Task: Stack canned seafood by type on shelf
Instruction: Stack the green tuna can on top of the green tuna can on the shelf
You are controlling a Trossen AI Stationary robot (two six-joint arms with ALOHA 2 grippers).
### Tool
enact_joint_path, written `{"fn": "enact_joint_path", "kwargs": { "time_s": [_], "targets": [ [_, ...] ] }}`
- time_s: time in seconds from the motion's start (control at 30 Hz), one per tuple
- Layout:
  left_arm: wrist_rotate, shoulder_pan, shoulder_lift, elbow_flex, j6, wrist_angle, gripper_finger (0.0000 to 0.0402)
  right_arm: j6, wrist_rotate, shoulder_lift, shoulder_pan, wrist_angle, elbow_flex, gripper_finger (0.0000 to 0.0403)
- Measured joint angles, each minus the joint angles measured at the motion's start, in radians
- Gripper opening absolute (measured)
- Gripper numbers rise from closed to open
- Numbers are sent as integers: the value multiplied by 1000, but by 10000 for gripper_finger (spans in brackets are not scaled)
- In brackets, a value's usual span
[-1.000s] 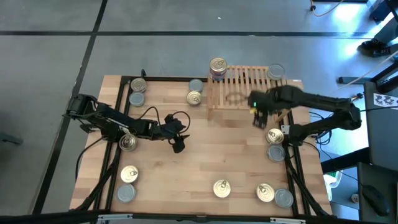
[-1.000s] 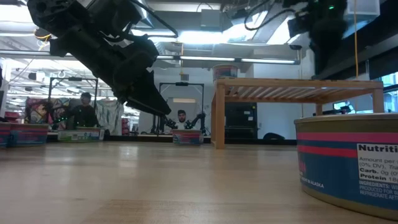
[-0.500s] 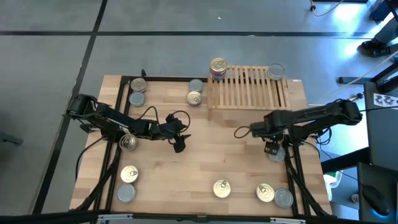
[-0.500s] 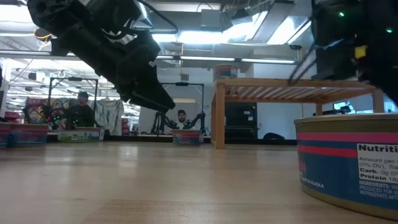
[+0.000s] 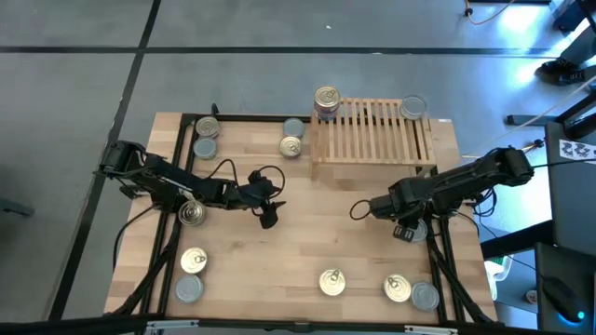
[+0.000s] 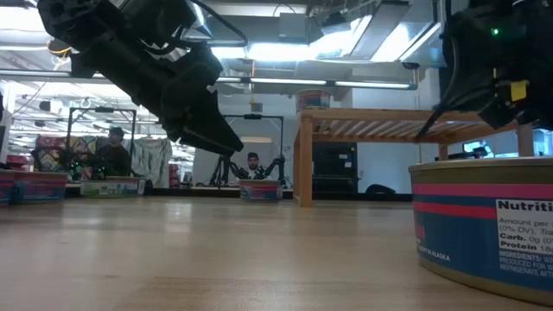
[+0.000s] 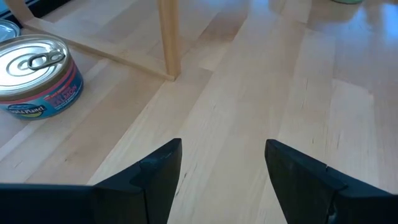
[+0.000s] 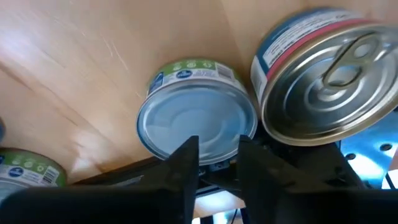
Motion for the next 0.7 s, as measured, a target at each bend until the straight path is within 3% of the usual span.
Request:
{"fn": "enact_joint_path", "kwargs": {
  "time_s": [0.13, 0.5, 0.7],
  "targets": [
    [0, 0, 0, 0, 0, 0, 229, 33, -18, 71, -2, 11, 0, 77],
    [0, 0, 0, 0, 20, 0, 229, -36, -85, 212, -3, 157, 13, 74],
    [0, 0, 0, 0, 21, 0, 229, -50, -15, 215, -2, 226, 87, 74]
  ]
}}
